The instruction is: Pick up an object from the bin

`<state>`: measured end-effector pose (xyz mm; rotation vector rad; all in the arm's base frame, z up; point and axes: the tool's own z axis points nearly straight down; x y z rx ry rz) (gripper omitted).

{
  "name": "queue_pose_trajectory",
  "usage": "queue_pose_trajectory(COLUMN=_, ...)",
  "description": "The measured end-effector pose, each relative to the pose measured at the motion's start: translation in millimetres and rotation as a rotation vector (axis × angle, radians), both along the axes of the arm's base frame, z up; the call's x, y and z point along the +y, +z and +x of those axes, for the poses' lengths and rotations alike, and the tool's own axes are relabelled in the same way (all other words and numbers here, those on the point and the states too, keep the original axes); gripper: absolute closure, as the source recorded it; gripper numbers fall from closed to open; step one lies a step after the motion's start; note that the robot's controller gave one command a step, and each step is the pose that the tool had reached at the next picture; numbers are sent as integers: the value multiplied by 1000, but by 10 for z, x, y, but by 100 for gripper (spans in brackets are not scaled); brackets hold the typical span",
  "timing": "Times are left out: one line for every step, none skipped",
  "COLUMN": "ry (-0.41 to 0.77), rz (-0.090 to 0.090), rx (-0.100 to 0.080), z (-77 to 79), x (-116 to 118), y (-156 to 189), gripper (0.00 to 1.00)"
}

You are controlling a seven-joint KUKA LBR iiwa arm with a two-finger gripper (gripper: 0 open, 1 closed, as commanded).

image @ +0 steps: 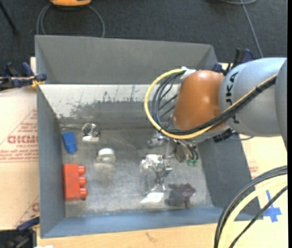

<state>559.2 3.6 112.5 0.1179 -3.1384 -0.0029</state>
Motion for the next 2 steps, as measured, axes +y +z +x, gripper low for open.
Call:
queue_pose_trajectory(ry=73, rz=0, rx=-6, z=32, x=50, y=-22, gripper=0)
queue_pose_trajectory(ry=68, rz=0, rx=-45, z=121, x=42, y=31, gripper=100)
